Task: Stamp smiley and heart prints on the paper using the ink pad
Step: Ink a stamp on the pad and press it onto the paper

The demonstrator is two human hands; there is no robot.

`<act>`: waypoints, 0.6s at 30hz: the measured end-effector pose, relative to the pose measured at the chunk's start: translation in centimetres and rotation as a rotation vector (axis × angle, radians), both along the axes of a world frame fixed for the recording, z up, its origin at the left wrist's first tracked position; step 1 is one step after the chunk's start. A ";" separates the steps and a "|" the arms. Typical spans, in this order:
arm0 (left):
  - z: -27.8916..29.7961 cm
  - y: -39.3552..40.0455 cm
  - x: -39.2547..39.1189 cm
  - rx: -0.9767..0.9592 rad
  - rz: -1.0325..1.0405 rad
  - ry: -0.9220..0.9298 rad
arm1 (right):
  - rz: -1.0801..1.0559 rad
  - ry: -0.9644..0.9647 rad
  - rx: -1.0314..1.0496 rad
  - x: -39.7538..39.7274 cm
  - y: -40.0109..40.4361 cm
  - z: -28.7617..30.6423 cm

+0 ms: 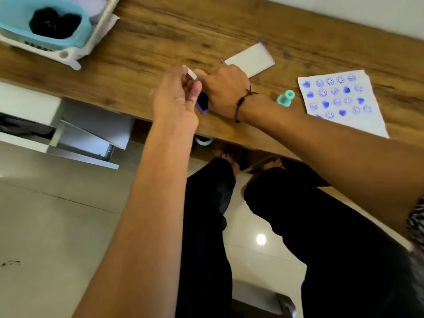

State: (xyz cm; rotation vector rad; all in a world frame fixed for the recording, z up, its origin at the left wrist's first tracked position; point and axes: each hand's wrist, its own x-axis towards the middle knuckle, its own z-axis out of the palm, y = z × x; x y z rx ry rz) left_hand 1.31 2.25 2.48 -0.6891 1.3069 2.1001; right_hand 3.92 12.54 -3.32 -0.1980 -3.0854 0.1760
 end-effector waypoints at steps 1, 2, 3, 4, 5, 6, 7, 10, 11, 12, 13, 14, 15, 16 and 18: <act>0.0 0.1 0.1 0.000 -0.008 0.005 | 0.010 0.011 0.012 0.1 0.0 0.0; 0.0 0.2 0.2 -0.002 -0.016 0.008 | 0.019 0.018 0.021 0.1 0.1 -0.1; 0.0 0.3 0.2 0.000 -0.022 0.009 | 0.023 0.023 0.023 0.1 0.1 -0.2; 0.1 0.4 0.1 0.002 -0.019 0.009 | 0.017 0.028 0.021 0.0 0.1 -0.1; 0.1 0.5 0.1 0.002 -0.014 0.012 | 0.007 0.033 0.020 0.0 0.0 -0.2; 0.0 0.5 0.1 0.004 -0.016 0.016 | -0.002 0.038 0.018 0.0 -0.1 -0.3; 0.0 0.6 0.2 0.008 -0.025 0.021 | -0.008 0.039 0.013 0.0 -0.1 -0.4; -0.1 0.8 0.3 -0.017 -0.045 0.030 | -0.010 0.012 0.022 0.0 0.0 -0.2; 0.0 0.9 0.4 -0.025 -0.045 0.027 | -0.006 -0.014 0.028 0.0 0.0 0.1; 0.3 1.1 0.4 -0.027 -0.039 0.024 | -0.003 -0.043 0.026 0.1 0.0 0.4; 0.5 1.1 0.4 -0.020 -0.023 0.025 | -0.008 -0.080 0.015 0.0 -0.2 0.7; 0.8 1.3 0.5 -0.006 -0.007 0.031 | -0.024 -0.115 -0.001 0.0 -0.3 1.1; 1.0 1.5 0.8 0.008 0.008 0.044 | -0.048 -0.145 -0.030 0.0 -0.3 1.5; 1.1 1.8 1.1 0.021 0.023 0.061 | -0.079 -0.155 -0.071 0.1 -0.1 1.9; 1.4 2.2 2.0 0.063 0.036 0.099 | -0.205 -0.101 -0.181 1.0 0.6 3.1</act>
